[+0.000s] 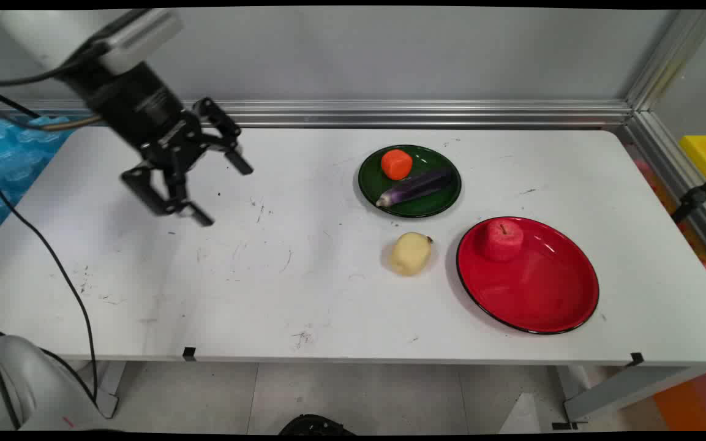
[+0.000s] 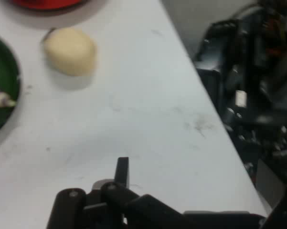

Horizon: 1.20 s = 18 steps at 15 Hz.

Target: Pick up the mandarin from the green plate

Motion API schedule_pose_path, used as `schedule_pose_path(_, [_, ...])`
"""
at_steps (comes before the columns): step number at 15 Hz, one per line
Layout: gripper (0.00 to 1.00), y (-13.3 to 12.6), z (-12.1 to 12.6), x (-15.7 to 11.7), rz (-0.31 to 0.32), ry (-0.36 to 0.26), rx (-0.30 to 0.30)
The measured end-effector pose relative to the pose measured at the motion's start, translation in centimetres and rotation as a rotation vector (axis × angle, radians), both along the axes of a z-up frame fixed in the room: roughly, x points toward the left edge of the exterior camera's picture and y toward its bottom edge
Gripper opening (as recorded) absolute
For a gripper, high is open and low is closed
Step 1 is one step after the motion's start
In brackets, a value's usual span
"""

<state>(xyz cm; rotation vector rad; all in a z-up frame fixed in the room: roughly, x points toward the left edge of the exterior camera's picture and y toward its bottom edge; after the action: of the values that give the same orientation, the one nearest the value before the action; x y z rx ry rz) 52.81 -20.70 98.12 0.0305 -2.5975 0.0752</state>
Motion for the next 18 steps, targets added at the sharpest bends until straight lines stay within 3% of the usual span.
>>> schedule_pose_path(2, [1.0, -1.1, -0.1, -0.5, 0.063, 0.007, 0.009])
schedule_pose_path(8, [1.0, -6.3, -1.1, -2.7, 0.341, 0.023, 0.034])
schedule_pose_path(18, [1.0, -17.4, -5.0, -8.1, 0.806, 0.029, 0.065])
